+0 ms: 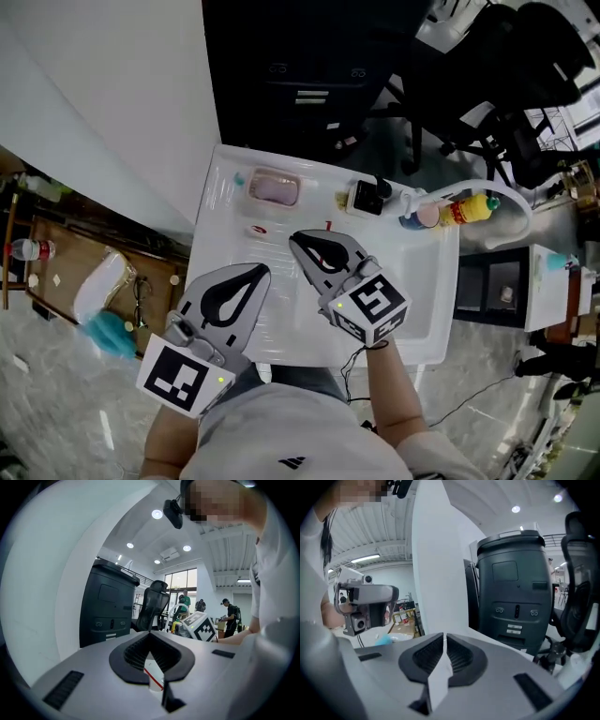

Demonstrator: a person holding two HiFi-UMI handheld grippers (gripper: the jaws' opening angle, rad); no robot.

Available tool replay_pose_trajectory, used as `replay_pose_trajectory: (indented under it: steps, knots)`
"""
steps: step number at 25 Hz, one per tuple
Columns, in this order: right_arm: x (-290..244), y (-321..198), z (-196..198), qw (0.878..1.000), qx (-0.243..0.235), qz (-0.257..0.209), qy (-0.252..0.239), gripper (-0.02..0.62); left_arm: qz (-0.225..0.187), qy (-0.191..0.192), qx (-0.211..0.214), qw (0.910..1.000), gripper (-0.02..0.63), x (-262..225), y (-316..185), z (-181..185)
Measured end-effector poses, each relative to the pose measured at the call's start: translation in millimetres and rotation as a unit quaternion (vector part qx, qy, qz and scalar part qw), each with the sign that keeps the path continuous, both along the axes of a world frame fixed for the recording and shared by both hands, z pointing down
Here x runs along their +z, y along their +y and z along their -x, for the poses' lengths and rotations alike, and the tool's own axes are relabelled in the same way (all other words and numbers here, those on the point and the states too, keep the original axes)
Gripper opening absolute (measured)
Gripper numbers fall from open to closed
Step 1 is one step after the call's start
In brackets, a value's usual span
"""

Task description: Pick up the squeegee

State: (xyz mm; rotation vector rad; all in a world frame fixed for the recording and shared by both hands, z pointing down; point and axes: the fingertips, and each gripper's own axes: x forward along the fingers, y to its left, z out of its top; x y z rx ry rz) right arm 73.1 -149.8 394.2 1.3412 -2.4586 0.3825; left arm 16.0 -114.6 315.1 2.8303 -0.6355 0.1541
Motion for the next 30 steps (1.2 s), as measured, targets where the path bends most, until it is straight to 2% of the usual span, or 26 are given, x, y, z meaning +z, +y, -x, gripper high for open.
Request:
replay_pose_trajectory:
  steps: [11, 30]
  knots:
    - [51, -17, -2, 0.996, -0.065, 0.056, 0.028, 0.049, 0.009, -0.008, -0.044, 0.999, 0.012, 12, -10, -3]
    - [128, -28, 6, 0.977, -0.146, 0.127, 0.087, 0.082, 0.024, -0.016, -0.088, 0.9957, 0.012, 30, -12, 2]
